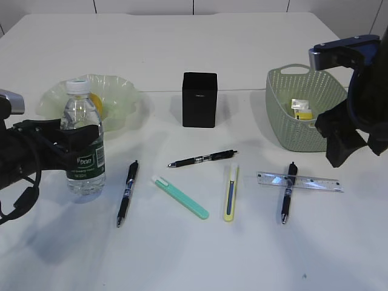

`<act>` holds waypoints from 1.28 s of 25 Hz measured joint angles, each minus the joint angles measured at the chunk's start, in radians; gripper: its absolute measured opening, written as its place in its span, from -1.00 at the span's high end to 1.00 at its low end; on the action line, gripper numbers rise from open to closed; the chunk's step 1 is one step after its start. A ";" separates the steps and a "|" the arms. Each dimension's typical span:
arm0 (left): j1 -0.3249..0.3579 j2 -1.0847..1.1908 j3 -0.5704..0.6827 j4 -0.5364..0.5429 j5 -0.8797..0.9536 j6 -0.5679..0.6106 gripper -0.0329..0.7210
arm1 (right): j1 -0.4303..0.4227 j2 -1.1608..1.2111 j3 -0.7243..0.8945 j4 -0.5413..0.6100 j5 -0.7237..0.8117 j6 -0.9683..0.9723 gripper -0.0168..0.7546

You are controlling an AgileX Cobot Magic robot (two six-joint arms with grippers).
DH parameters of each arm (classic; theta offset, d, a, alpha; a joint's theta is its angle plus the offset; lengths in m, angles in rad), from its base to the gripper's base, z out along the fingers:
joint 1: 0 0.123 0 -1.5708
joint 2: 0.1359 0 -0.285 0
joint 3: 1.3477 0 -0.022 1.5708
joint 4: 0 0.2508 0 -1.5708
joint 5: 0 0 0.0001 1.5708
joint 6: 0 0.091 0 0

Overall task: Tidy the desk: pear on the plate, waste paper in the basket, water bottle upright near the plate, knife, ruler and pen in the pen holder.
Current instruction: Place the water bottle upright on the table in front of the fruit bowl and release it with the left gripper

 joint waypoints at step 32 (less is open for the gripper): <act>0.000 0.334 -0.155 -0.063 -0.246 0.190 -0.13 | 0.000 0.000 0.000 -0.051 0.000 0.000 -0.39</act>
